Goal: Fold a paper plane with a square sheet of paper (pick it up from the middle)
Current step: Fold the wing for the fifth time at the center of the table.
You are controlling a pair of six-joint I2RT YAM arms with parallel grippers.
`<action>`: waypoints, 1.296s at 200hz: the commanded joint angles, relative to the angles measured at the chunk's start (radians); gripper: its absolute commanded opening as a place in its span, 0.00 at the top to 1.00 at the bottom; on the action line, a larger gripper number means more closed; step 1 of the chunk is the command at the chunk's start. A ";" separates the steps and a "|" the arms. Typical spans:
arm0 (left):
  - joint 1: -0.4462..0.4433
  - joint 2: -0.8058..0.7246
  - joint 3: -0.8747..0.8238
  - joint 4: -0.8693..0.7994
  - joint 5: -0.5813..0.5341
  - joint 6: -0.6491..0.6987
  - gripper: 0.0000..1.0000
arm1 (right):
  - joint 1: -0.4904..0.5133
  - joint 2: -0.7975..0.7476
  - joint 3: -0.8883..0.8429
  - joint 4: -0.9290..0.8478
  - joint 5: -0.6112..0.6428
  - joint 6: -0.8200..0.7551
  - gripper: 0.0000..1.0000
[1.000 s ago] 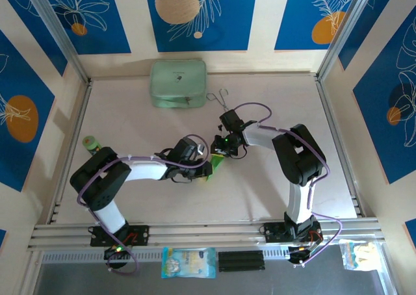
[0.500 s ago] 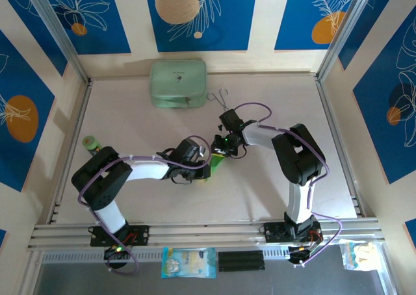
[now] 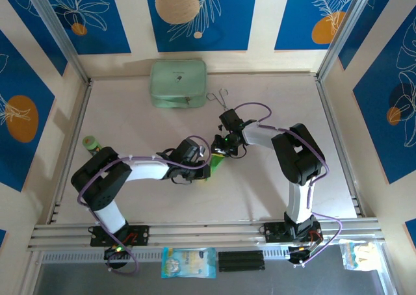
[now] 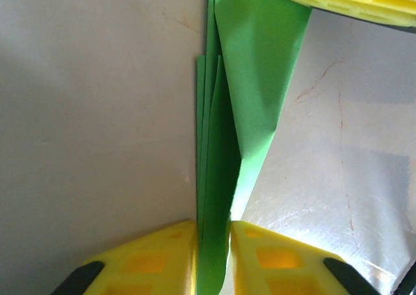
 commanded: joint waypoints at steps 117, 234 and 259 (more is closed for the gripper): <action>-0.006 0.049 0.021 0.208 0.107 -0.061 0.87 | -0.015 0.076 -0.029 -0.074 0.067 0.025 0.79; -0.002 0.068 -0.018 0.162 0.042 -0.041 0.89 | -0.019 0.085 -0.031 -0.079 0.065 0.028 0.80; -0.003 0.069 -0.024 0.151 0.023 -0.040 0.89 | -0.018 0.086 -0.031 -0.078 0.063 0.027 0.80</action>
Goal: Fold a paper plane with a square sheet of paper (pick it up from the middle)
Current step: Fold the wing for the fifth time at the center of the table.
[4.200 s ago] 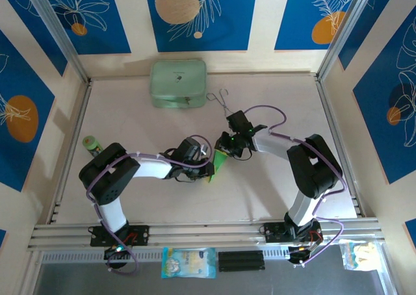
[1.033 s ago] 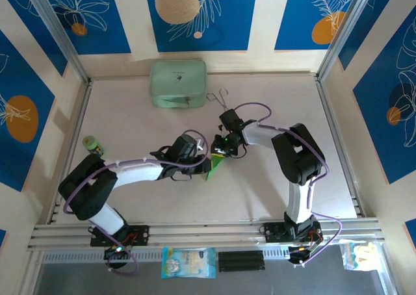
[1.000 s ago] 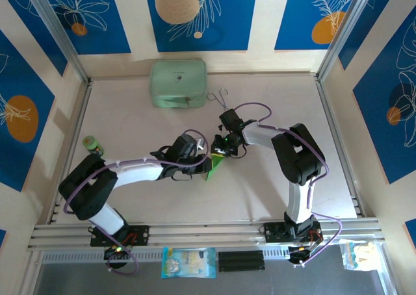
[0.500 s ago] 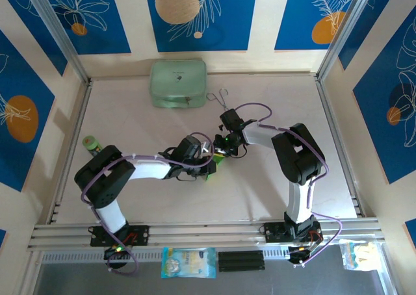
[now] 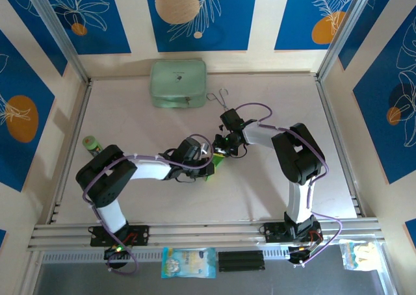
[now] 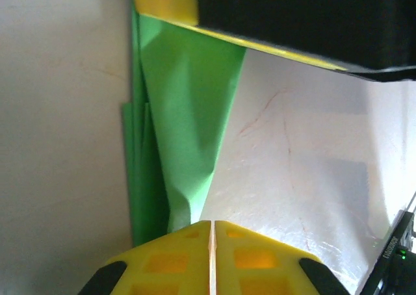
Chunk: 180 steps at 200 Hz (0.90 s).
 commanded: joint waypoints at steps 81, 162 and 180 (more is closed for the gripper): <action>0.001 0.006 -0.036 -0.048 -0.073 0.006 0.90 | -0.007 0.082 -0.032 -0.079 0.080 0.007 0.80; 0.010 -0.009 -0.066 -0.025 -0.075 -0.016 0.92 | -0.008 0.088 -0.026 -0.081 0.081 0.004 0.80; 0.011 -0.028 -0.067 -0.006 -0.059 -0.018 0.91 | -0.007 0.088 -0.027 -0.081 0.082 0.004 0.80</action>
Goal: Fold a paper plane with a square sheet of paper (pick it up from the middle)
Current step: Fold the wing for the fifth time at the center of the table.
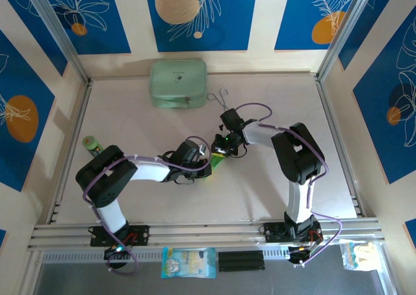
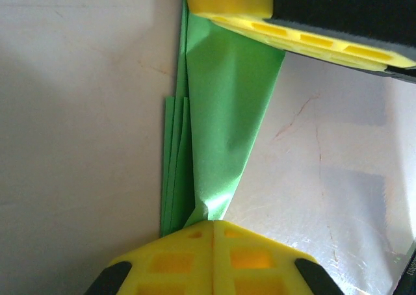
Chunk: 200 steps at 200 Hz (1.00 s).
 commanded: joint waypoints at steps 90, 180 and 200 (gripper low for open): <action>0.027 -0.001 -0.084 -0.018 0.020 -0.051 0.94 | -0.015 0.031 -0.002 -0.075 0.039 -0.014 0.79; 0.040 0.014 -0.102 0.017 0.038 -0.089 0.97 | -0.011 -0.242 -0.181 0.118 -0.079 0.069 0.82; 0.041 0.017 -0.101 0.018 0.041 -0.090 0.98 | 0.012 -0.259 -0.246 0.178 -0.115 0.092 0.86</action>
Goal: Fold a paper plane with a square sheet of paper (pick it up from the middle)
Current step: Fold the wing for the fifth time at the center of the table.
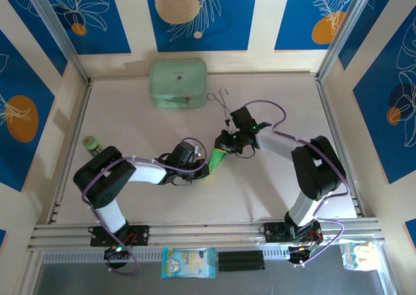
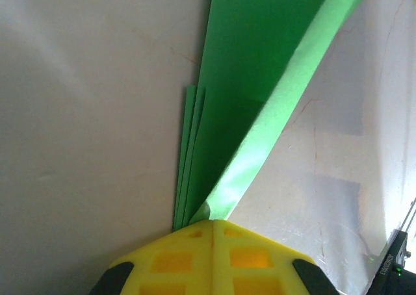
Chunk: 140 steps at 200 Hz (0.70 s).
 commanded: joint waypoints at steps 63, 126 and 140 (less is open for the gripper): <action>0.010 0.032 -0.034 -0.070 0.008 -0.015 0.99 | 0.075 0.061 -0.095 0.117 -0.055 0.053 0.92; 0.009 0.033 -0.036 -0.063 0.010 -0.016 0.99 | 0.075 0.132 -0.067 0.161 -0.090 0.010 0.93; 0.010 0.035 -0.036 -0.063 0.011 -0.016 0.99 | 0.075 0.143 -0.069 0.174 -0.094 0.010 0.93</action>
